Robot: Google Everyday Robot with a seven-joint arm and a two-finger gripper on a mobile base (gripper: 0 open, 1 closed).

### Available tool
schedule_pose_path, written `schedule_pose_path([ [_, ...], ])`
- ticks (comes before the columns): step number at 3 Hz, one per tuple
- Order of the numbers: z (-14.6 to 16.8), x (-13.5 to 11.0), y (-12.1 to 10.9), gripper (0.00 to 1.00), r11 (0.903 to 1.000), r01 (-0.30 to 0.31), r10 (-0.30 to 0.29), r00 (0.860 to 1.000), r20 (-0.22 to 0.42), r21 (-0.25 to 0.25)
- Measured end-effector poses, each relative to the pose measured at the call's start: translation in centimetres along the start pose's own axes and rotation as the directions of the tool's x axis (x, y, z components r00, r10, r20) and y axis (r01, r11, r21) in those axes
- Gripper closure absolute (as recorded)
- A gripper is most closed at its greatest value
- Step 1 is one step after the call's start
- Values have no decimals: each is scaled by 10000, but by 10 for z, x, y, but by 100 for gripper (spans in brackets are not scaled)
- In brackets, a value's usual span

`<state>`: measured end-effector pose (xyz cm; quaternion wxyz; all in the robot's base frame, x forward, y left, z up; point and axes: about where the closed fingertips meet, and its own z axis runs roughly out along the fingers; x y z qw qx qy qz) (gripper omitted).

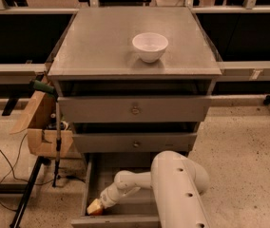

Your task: Pick orange from bottom drawer and place on counter

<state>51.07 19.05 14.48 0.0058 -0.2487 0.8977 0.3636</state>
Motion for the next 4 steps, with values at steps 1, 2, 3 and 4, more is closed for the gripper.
schedule_pose_path([
  [1, 8, -2, 0, 89, 9997, 159, -162, 9997, -193, -183],
  [2, 6, -2, 0, 100, 9997, 160, -164, 9997, -195, -184],
  [3, -19, -2, 0, 100, 9996, 266, -265, 9996, -100, 133],
  [4, -84, -5, -2, 100, 9932, 544, -542, 9985, -45, 1032],
])
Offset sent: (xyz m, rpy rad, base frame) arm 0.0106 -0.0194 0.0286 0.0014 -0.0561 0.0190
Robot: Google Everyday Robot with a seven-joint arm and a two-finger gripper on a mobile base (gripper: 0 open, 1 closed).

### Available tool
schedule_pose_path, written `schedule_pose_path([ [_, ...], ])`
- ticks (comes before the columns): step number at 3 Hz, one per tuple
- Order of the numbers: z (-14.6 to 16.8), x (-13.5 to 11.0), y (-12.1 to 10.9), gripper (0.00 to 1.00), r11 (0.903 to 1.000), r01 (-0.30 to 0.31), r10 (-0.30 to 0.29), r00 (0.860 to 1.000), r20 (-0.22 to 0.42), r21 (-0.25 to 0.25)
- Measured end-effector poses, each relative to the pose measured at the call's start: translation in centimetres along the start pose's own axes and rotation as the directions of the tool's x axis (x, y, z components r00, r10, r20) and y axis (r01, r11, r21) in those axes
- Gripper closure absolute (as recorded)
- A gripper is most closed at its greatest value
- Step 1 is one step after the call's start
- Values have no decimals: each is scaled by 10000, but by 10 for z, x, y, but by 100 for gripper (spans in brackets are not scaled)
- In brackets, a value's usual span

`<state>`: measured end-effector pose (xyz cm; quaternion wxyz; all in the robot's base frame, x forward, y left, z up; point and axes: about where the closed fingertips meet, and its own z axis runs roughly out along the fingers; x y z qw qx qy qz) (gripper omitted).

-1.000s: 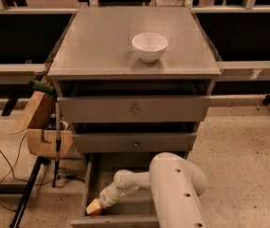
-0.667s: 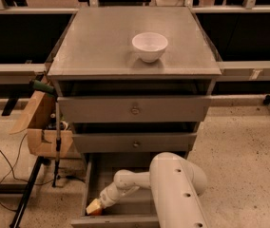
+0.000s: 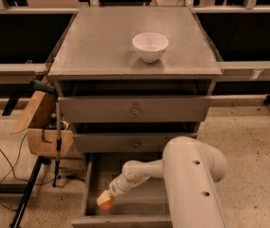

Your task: Pick orange from bottom drawer and place on counter

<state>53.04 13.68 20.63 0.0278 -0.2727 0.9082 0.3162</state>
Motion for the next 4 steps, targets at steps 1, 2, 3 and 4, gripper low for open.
schedule_pose_path([
  [1, -60, -6, -3, 100, 9971, 417, -412, 9991, -86, 637],
  [2, -116, -13, 1, 100, 9897, 872, -848, 9961, -256, 1132],
  [3, -166, -19, 14, 100, 9797, 1236, -1199, 9922, -330, 1581],
  [4, -230, -32, 36, 100, 9612, 1496, -1442, 9887, -402, 2318],
])
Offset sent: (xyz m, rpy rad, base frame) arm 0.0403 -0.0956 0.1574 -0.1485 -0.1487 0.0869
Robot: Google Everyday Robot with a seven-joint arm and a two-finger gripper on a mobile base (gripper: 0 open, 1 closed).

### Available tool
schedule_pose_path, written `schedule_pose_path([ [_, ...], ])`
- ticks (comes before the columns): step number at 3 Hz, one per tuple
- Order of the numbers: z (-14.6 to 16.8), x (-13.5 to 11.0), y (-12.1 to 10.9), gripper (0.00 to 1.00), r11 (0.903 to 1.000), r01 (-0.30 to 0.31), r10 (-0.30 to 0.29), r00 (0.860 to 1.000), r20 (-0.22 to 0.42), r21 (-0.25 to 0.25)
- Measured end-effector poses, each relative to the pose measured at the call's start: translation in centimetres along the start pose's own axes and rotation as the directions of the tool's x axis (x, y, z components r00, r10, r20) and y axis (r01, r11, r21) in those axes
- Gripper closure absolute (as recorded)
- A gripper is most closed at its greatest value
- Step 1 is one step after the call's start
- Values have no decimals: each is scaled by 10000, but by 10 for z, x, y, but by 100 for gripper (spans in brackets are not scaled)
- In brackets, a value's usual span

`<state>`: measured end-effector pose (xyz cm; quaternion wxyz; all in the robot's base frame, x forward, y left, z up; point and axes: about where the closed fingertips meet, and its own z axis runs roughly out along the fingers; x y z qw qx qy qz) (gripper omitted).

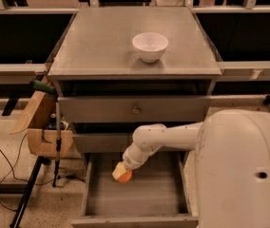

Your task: Pick orange from bottom drawer and place on counter

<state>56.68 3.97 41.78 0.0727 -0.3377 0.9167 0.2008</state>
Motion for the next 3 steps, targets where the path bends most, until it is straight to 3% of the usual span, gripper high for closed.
schedule_pose_path([
  [1, -90, -16, 3, 100, 9943, -219, 232, 9997, -113, 1042],
  [2, -164, -31, 10, 100, 9784, -670, 679, 9977, 20, 1956],
  [3, -225, -48, 24, 100, 9538, -1184, 1122, 9930, 383, 2762],
])
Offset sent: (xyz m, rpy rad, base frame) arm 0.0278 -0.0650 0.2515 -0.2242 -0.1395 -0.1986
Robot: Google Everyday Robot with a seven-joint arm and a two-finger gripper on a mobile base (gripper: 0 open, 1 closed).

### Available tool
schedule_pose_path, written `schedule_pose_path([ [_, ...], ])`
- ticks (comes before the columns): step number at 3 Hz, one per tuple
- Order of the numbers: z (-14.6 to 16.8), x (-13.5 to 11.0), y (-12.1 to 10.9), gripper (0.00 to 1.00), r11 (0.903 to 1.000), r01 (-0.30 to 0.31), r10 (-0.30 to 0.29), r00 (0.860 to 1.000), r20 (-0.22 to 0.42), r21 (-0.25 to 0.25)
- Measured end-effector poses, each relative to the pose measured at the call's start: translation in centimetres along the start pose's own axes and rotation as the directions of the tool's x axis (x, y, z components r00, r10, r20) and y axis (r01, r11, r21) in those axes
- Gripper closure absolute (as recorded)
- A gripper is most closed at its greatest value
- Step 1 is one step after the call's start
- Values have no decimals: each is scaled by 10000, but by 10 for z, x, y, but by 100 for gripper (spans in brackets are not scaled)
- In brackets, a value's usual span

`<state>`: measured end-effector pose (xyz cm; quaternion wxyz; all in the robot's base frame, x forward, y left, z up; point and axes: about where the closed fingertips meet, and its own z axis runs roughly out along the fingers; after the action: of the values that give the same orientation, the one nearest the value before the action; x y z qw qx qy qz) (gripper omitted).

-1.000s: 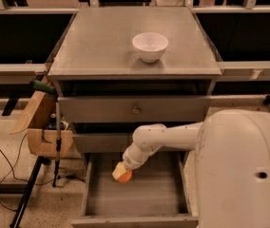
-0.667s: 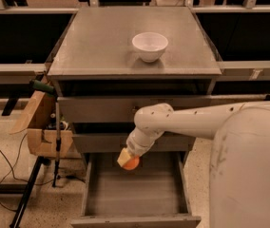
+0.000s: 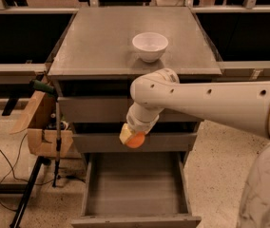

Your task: Pick orange from bottom drawer and place on counter

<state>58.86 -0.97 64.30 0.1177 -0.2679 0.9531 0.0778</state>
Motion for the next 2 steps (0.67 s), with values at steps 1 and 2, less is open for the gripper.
schedule_pose_path([
  [1, 0, 0, 0, 100, 10000, 1, -1, 10000, 1, 4],
  [2, -21, -5, -7, 100, 9977, 108, -117, 9998, 132, 668],
])
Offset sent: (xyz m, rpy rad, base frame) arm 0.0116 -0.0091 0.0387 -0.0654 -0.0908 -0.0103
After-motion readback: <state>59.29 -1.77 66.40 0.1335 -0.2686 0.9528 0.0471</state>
